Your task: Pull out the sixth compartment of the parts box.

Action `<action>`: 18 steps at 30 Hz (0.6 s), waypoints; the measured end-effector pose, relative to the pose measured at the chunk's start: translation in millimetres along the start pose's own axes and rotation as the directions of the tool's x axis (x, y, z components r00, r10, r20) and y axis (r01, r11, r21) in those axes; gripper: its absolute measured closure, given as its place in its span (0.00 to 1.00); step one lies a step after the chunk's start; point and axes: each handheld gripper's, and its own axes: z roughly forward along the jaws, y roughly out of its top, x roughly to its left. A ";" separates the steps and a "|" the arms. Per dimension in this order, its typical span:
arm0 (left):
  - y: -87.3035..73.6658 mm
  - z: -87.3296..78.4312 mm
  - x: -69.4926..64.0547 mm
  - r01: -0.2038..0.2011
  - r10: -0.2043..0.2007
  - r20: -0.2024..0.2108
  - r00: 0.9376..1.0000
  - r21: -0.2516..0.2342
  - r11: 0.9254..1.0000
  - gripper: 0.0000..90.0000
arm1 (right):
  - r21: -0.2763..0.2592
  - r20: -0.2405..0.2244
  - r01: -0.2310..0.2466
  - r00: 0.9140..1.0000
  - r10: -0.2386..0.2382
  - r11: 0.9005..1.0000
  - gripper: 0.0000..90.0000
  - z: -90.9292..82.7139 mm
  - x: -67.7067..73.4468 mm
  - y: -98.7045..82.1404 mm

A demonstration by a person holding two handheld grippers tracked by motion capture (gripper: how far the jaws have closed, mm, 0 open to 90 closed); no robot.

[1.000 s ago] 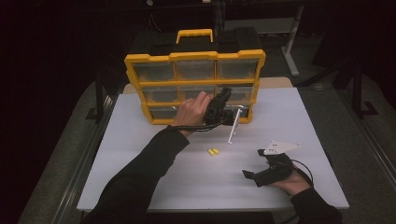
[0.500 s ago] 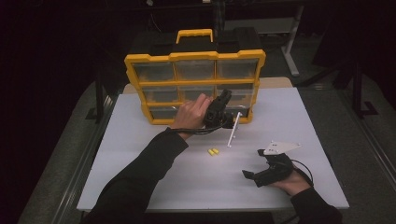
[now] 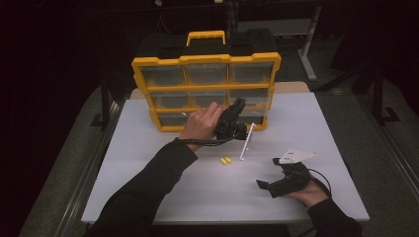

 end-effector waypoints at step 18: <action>4.1 -13.8 -1.6 -0.009 0.009 0.001 1.000 -0.020 1.000 0.88 | 0.001 0.002 0.000 1.000 0.000 1.000 0.00 0.3 -0.2 0.0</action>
